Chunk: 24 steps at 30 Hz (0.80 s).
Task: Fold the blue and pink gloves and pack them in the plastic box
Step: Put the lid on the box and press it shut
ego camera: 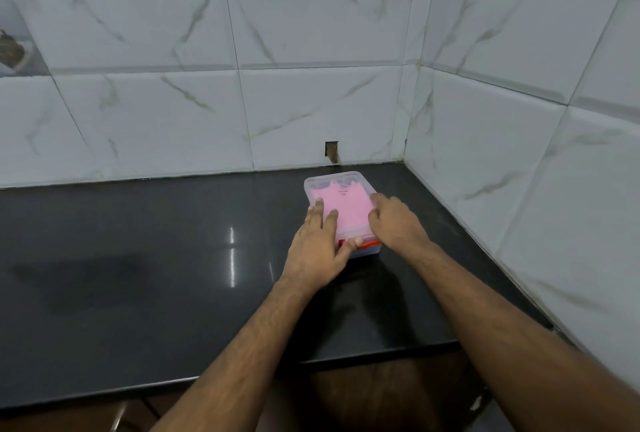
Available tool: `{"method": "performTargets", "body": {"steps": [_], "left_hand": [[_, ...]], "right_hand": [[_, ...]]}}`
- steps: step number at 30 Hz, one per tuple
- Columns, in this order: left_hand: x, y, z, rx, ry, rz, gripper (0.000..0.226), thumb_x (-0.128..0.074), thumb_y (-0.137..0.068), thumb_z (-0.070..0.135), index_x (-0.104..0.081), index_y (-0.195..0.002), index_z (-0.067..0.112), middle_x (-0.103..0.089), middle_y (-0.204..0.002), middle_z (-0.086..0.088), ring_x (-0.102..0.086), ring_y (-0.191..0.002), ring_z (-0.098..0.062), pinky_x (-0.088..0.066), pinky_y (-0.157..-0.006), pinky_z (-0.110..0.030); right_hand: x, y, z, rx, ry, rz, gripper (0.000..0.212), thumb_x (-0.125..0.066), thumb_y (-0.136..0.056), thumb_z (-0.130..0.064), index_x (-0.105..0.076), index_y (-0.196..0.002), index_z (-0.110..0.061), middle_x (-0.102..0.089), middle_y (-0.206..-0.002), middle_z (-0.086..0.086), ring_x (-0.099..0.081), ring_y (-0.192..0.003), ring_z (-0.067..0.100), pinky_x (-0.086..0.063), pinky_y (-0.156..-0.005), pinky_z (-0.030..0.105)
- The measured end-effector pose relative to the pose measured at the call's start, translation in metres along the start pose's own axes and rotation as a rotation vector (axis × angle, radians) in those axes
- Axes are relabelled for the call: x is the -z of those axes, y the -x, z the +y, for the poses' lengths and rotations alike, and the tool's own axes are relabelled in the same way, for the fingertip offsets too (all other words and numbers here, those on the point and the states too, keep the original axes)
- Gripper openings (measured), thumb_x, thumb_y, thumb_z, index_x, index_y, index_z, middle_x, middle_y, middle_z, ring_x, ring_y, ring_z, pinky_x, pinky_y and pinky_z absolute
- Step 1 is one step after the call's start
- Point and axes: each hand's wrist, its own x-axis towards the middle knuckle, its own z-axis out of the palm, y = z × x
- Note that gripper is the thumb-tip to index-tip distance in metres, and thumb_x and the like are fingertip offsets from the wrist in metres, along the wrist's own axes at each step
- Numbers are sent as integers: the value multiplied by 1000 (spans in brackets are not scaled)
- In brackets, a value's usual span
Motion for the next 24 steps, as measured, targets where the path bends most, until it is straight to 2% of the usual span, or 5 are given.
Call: {"method": "performTargets", "body": {"steps": [6,9,15,20,24], "left_hand": [[-1,-14,-2,-11,-115,-17,109,-59,-83,76,-17,-162,13,-14,-171,-11,-11,-159,-27,-15,-128,-44],[7,-30,-11,-21,-215,-53,115,-82,-74,59,-24,-161,13,-26,-167,-10,-22,-155,-26,-17,-126,-39],[3,-36,-17,-23,-252,-52,115,-84,-72,58,-24,-161,16,-28,-167,-6,-25,-154,-23,-22,-125,-39],[13,-22,-12,-34,-206,-13,113,-48,-75,91,-38,-154,10,-41,-160,-9,-36,-148,-24,-31,-121,-39],[24,0,-9,-66,-129,49,93,-17,-90,82,-54,-139,13,-57,-142,-6,-51,-128,-22,-45,-106,-38]], "right_hand": [[3,-18,5,-28,20,-60,47,-33,-108,-26,-39,-155,-30,-55,-145,7,-61,-113,24,-54,-96,41],[2,-22,9,-45,-50,-124,48,-28,-109,-29,-33,-157,-36,-58,-139,8,-63,-103,22,-56,-90,37],[1,-20,7,-93,-135,-156,47,-27,-110,-34,-30,-156,-41,-61,-126,5,-65,-92,20,-59,-77,35],[1,4,4,-119,-262,-146,45,-29,-109,-35,-36,-154,-41,-63,-112,-3,-60,-73,16,-54,-58,32],[0,39,-1,-125,-378,-137,45,-32,-108,-35,-37,-153,-39,-65,-114,-2,-65,-74,16,-48,-49,25]]}}
